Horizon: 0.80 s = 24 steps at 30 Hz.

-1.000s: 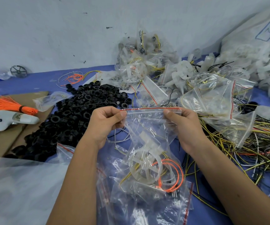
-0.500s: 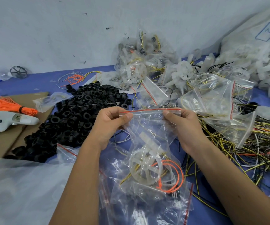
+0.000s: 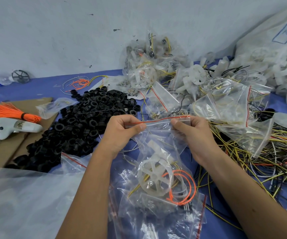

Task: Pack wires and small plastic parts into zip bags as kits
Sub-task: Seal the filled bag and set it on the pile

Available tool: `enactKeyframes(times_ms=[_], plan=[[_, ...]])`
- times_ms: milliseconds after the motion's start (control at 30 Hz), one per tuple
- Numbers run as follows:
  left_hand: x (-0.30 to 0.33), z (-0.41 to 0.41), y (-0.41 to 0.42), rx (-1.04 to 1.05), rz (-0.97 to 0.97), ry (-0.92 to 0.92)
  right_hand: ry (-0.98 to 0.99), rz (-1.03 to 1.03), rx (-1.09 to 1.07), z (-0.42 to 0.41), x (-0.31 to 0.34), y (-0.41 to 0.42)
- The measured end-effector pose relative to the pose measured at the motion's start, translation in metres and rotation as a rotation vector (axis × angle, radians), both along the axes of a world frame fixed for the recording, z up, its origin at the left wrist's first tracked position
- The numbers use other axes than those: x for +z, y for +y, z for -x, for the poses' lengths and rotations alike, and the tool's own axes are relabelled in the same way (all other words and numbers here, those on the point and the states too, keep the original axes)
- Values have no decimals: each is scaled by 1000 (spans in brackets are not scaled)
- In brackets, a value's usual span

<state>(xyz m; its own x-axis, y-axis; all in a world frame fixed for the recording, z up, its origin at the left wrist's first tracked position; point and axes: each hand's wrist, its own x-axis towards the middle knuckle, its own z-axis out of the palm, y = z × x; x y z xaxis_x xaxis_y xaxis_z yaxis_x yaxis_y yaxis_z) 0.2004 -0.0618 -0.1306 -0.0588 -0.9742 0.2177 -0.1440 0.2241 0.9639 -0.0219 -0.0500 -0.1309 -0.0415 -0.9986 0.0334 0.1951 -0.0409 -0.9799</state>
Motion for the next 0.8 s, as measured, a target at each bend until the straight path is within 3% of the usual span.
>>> enactKeyframes(times_ms=[500, 800], plan=[[-2, 0, -1, -36, 57, -54, 69, 65, 48, -2, 3, 5], [-3, 3, -2, -39, -15, -126, 136, 73, 47, -7, -7, 1]])
